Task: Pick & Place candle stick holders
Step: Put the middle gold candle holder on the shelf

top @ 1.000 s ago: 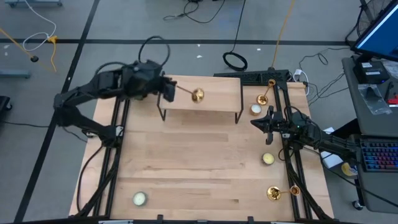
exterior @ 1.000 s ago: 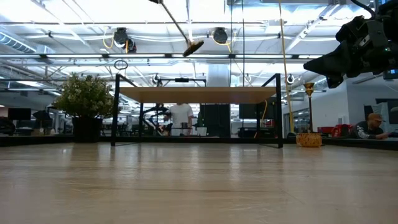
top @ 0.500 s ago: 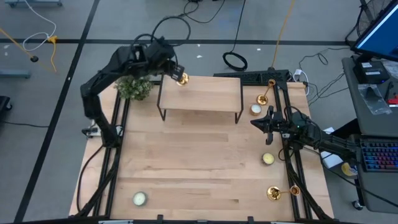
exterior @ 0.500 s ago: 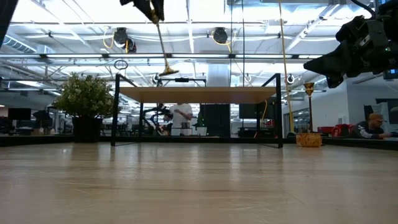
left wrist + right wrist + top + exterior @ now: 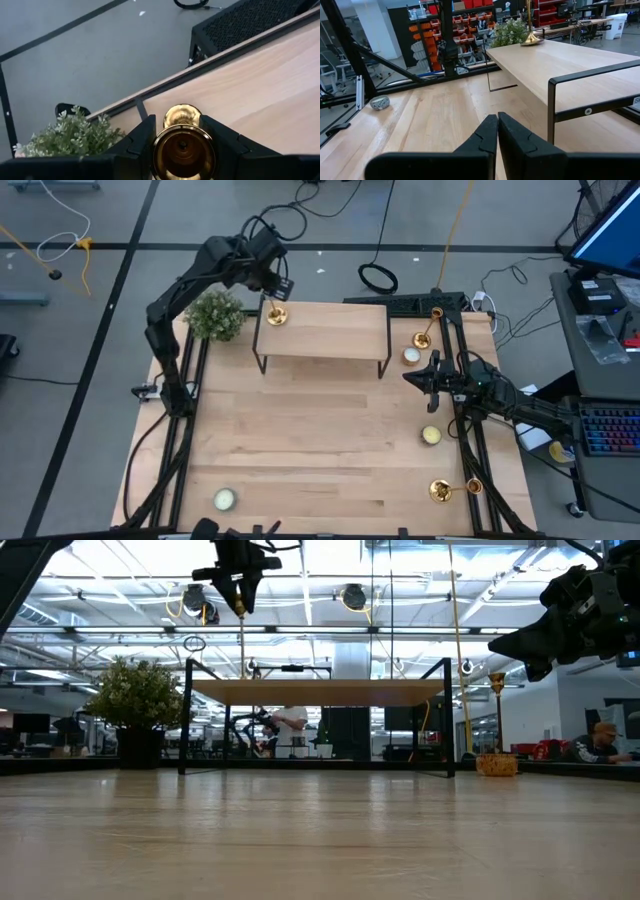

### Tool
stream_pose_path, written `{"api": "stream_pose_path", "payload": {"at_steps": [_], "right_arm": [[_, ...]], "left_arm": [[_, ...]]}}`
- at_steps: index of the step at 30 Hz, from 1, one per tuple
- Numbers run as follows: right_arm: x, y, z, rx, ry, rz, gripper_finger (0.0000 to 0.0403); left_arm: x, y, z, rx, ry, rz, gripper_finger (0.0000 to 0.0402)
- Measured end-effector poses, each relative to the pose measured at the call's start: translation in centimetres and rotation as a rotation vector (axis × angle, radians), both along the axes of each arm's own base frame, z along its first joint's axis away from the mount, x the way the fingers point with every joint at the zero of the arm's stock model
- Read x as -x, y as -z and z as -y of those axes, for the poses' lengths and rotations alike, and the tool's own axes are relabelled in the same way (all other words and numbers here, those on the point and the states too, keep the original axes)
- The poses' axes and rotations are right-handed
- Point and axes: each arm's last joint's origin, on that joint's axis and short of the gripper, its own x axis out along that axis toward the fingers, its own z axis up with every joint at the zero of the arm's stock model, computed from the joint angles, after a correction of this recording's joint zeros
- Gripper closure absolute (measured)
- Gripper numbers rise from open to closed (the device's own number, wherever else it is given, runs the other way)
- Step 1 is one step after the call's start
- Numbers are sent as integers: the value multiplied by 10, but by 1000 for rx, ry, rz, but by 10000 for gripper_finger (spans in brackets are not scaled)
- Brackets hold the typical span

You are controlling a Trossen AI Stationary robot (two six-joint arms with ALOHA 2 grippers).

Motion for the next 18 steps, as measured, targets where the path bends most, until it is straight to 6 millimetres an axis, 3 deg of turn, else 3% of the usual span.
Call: {"api": "stream_pose_path", "payload": {"at_steps": [18], "right_arm": [[0,0,0,55,-1,-10,397]], "left_arm": [[7,-1,-9,-26,-13,-19,266]]}}
